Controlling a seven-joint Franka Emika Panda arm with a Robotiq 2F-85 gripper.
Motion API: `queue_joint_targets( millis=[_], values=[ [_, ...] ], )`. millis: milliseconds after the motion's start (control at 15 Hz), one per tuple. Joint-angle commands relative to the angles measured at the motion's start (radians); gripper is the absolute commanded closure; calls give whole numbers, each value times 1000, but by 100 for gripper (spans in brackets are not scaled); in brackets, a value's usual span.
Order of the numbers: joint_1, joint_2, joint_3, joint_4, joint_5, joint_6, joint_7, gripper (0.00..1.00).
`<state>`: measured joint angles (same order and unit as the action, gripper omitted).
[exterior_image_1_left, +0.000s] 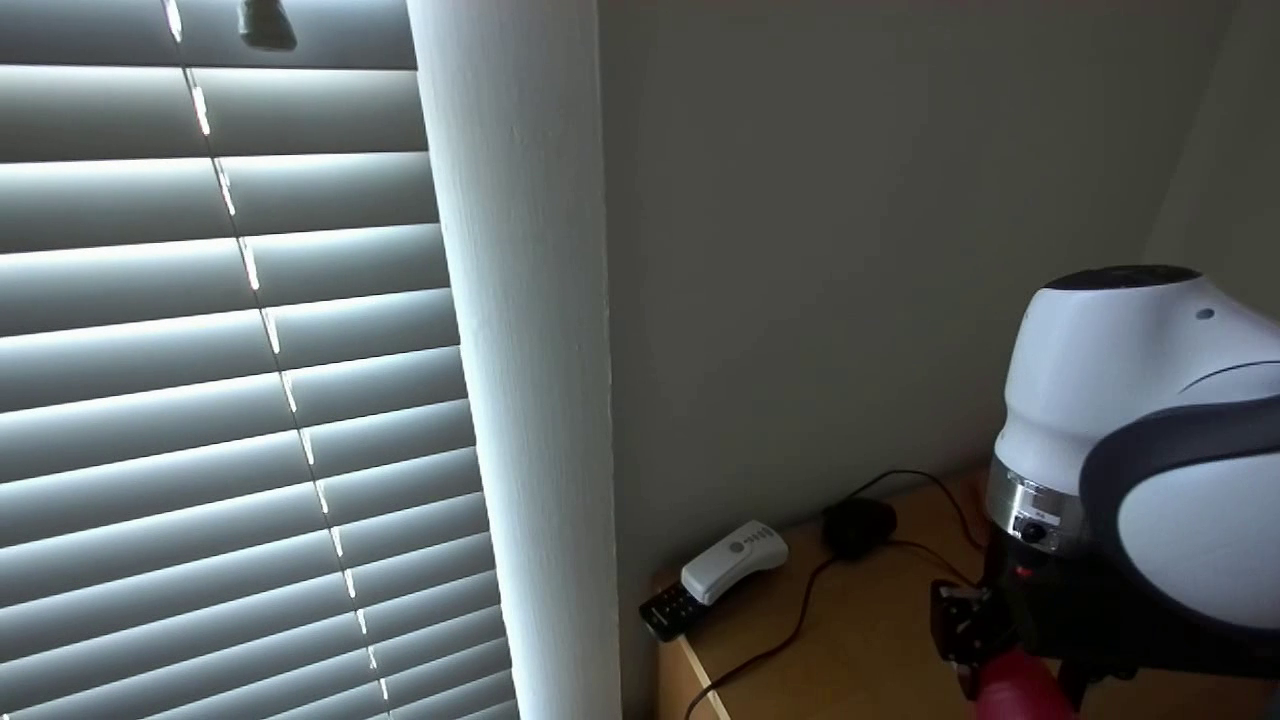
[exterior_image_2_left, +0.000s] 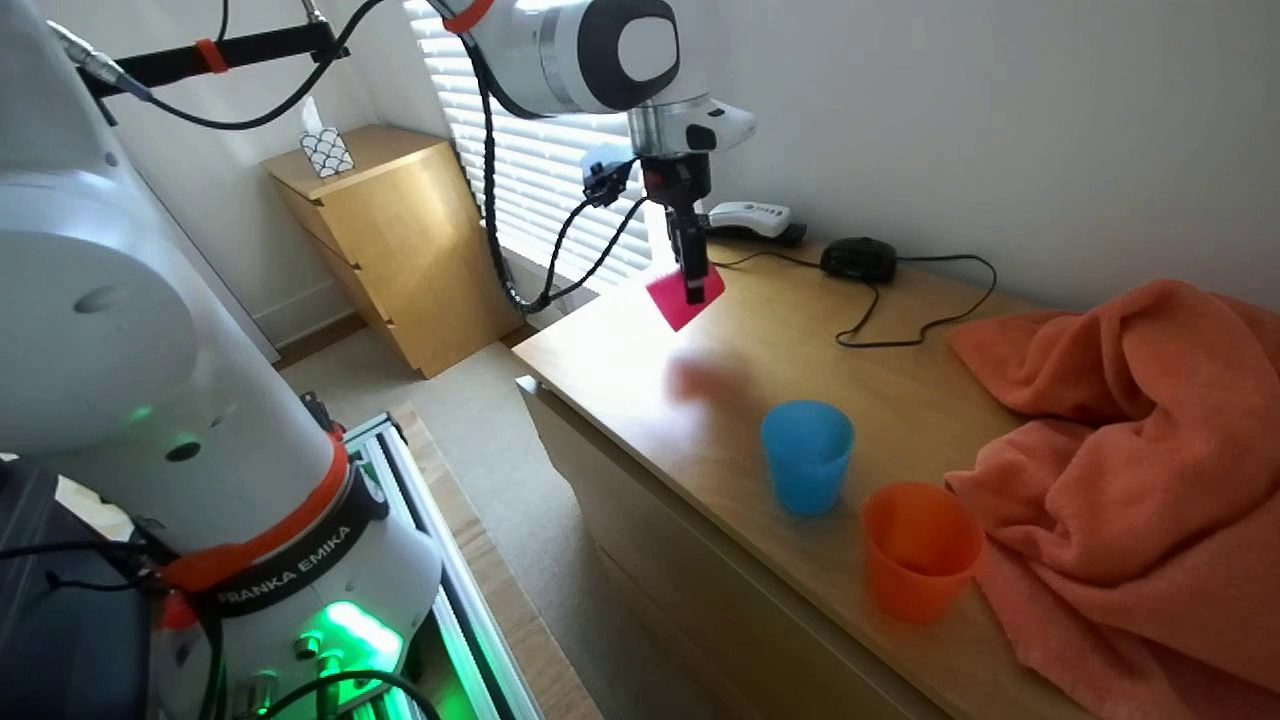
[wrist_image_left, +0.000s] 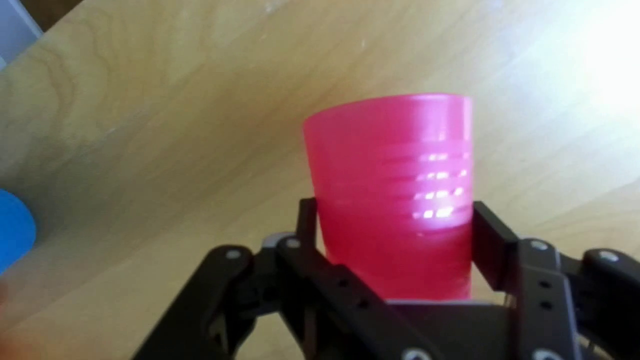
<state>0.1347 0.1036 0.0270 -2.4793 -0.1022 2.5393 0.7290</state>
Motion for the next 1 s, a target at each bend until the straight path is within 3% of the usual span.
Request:
queue_joint_targets(
  millis=[0, 467, 933],
  values=[
    [5, -76, -39, -81, -232, 89, 273, 52],
    [-32, -40, -51, -49, -724, 76, 801, 52],
    [4, 46, -71, -17, -1032, 73, 1215, 52]
  ],
)
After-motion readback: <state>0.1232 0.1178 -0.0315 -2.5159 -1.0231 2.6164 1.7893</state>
